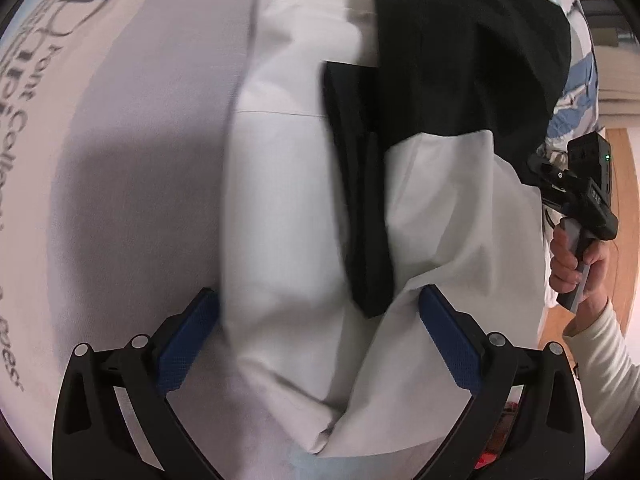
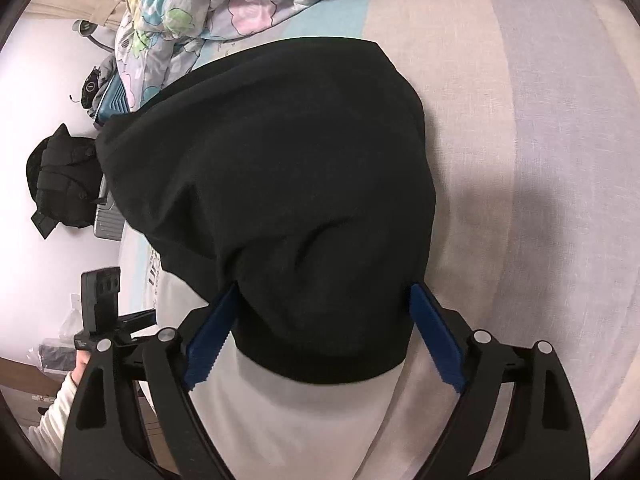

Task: Fold large clothes
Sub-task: 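Grasp the white jacket body with the left tool while the right tool holds the black hood, then lift the folded jacket with both tools and carry it toward the suitcase end of the bed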

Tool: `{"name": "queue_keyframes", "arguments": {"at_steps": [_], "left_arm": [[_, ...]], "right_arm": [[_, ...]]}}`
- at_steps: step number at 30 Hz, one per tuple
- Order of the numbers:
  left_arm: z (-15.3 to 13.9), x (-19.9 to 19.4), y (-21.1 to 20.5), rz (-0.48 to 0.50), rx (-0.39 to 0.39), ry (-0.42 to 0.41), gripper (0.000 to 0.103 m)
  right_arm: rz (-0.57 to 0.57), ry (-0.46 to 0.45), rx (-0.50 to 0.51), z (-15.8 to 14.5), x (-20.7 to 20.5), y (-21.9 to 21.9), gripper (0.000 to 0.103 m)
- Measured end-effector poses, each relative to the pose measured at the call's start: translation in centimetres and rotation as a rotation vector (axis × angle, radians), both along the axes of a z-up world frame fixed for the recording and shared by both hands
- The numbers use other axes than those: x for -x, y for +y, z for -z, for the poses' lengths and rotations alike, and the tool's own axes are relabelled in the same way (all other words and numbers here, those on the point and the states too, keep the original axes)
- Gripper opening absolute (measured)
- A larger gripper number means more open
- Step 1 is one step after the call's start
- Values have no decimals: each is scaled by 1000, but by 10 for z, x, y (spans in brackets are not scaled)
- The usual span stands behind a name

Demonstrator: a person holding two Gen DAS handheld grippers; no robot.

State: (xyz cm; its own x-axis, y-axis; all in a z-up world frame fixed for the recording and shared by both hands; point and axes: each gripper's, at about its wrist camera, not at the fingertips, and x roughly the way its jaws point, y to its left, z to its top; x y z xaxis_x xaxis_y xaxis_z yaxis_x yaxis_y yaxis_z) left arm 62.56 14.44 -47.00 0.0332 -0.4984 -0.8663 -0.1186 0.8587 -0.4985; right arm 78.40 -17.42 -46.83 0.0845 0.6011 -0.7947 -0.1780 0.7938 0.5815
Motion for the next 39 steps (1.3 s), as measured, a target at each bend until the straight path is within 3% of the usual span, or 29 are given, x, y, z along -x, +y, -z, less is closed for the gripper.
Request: {"name": "queue_keyframes", "arguments": {"at_steps": [4, 12, 15, 18, 22, 26, 29, 31, 37, 39], "left_arm": [[12, 17, 10, -20, 58, 24, 98], [-2, 20, 0, -5, 63, 5, 97], [-7, 19, -16, 19, 144, 0, 97], [0, 16, -29, 31, 104, 29, 98], [4, 11, -30, -15, 128, 46, 98], [-2, 3, -35, 16, 115, 21, 98], [-4, 3, -41, 15, 104, 6, 98], [-6, 5, -40, 6, 114, 1, 97], [-11, 5, -11, 26, 157, -3, 67], [-15, 1, -10, 37, 158, -7, 55]], "right_arm": [[-17, 8, 1, 6, -8, 3, 88], [10, 20, -44, 12, -14, 18, 94], [-27, -2, 18, 11, -11, 28, 95], [-44, 17, 35, 16, -11, 28, 95], [-23, 77, -15, 24, -11, 23, 96], [-37, 41, 4, 24, -6, 32, 95], [-33, 33, 5, 22, -4, 28, 83], [-35, 32, -4, 20, -2, 23, 67], [-23, 31, -40, 13, 0, 12, 38], [-5, 30, -61, 11, 3, 9, 33]]}}
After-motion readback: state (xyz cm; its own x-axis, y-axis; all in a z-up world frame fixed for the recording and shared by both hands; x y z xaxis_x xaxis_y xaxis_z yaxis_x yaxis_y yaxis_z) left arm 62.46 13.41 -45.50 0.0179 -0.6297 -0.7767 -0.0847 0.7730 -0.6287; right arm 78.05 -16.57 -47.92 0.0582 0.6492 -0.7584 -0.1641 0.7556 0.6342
